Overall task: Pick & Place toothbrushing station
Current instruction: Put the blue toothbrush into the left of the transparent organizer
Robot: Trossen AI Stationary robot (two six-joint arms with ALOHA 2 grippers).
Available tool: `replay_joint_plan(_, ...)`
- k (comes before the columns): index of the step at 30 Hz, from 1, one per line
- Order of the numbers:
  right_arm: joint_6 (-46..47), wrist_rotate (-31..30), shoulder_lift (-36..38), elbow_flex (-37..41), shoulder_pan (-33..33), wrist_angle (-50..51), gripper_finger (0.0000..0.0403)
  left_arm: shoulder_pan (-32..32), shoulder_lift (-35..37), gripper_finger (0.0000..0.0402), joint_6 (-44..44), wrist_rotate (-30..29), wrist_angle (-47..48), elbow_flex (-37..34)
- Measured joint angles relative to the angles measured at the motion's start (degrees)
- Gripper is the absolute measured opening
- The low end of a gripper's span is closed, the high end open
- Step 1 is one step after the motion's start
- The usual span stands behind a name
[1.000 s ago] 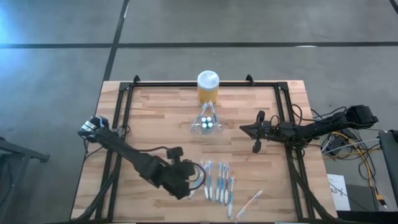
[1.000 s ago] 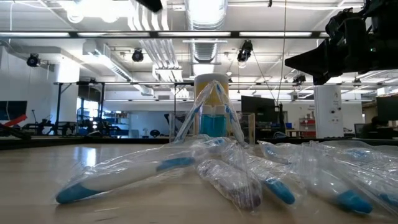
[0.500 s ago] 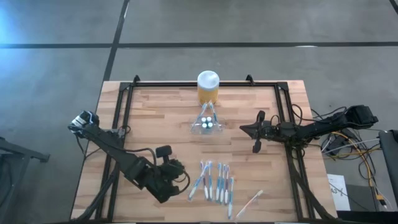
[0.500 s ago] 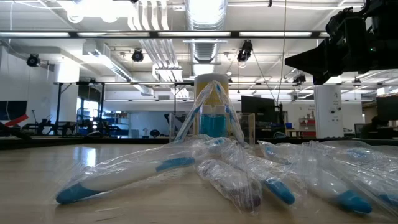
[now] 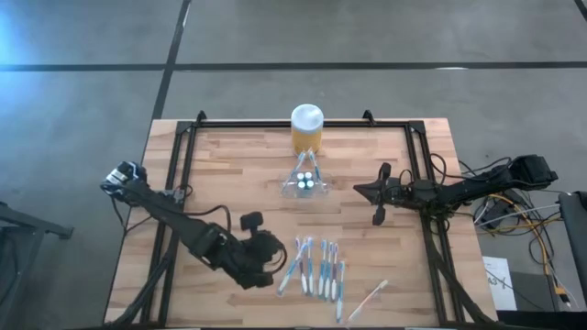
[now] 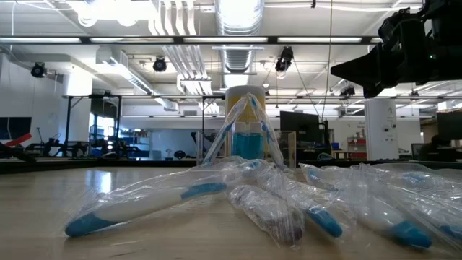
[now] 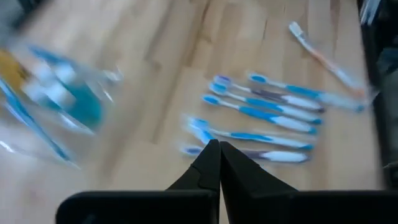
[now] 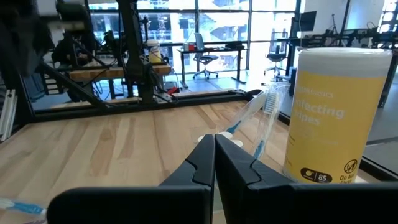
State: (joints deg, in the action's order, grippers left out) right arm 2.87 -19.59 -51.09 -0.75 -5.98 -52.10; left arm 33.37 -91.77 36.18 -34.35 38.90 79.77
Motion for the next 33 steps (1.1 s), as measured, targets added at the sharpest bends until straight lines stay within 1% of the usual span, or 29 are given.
replay_joint_plan(2, 0.00, 0.00, 0.00, 0.02, 0.00, 0.00, 0.0008, -0.60, -0.99, 0.0014, 5.48, 2.41, -2.47, -1.34)
replay_joint_plan(5, 0.11, 0.00, 0.00, 0.02, 0.02, -0.03, 0.0008, -1.24, -4.09, 0.0032, 9.11, 5.90, -6.02, -3.40)
replay_joint_plan(10, 0.48, 0.00, 0.02, 0.02, 0.02, -0.41, 0.0008, -2.63, -9.59, 0.0080, 9.24, 11.67, -8.47, -4.03)
replay_joint_plan(17, 0.79, 0.02, 0.02, 0.02, 0.02, -0.44, 0.0008, -4.62, -15.52, 0.0163, 10.50, 16.48, -8.67, -1.24)
replay_joint_plan(22, 0.98, 0.02, 0.02, 0.02, 0.02, -0.40, 0.0008, -5.19, -18.41, 0.0205, 11.43, 17.90, -8.09, 0.81)
replay_joint_plan(26, 0.86, 0.02, 0.02, 0.02, 0.02, -0.35, 0.0008, -5.22, -20.28, 0.0221, 11.94, 19.18, -6.20, 2.26)
replay_joint_plan(33, 0.68, 0.02, 0.02, 0.02, 0.02, -0.45, 0.0008, -6.14, -23.23, 0.0223, 12.01, 21.32, -5.61, 3.70)
